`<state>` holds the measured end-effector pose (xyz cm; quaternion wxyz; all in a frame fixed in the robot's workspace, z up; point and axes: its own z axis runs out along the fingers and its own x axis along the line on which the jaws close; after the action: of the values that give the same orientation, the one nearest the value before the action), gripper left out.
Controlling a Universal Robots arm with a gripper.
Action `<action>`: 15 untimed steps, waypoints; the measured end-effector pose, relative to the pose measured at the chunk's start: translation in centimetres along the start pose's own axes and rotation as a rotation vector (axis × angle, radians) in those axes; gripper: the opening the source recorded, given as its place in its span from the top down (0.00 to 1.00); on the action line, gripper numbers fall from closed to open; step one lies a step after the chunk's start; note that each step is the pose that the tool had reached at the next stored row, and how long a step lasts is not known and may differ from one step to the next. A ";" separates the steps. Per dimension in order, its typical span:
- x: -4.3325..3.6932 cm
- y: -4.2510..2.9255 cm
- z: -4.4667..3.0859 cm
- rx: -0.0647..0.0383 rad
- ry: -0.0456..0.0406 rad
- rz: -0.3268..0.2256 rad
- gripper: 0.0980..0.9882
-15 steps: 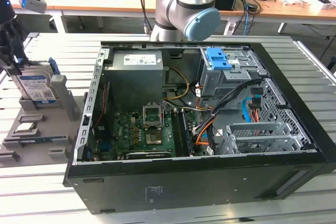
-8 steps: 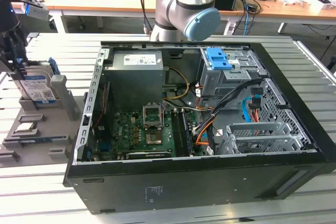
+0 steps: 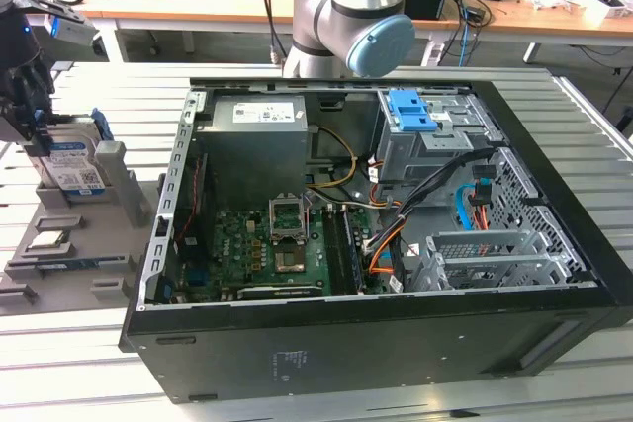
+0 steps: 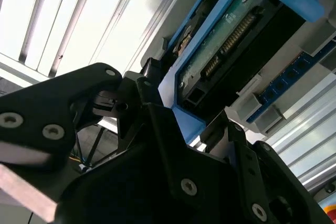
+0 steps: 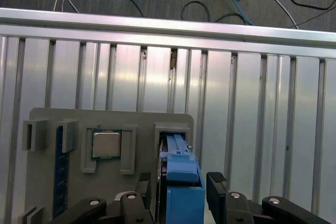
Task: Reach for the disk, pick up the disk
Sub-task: 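Pick up the disk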
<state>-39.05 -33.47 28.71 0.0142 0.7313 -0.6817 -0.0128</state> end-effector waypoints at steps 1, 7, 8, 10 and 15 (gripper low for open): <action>0.00 0.00 0.00 0.000 0.0000 0.000 0.50; 0.00 0.00 0.00 0.000 0.0000 0.000 0.69; 0.00 0.00 0.01 0.000 0.0000 0.000 0.69; 0.00 0.00 0.00 0.000 0.0000 0.000 0.69; 0.00 0.00 0.00 0.000 0.0000 0.000 0.70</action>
<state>-39.05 -33.47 28.70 0.0142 0.7315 -0.6816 -0.0128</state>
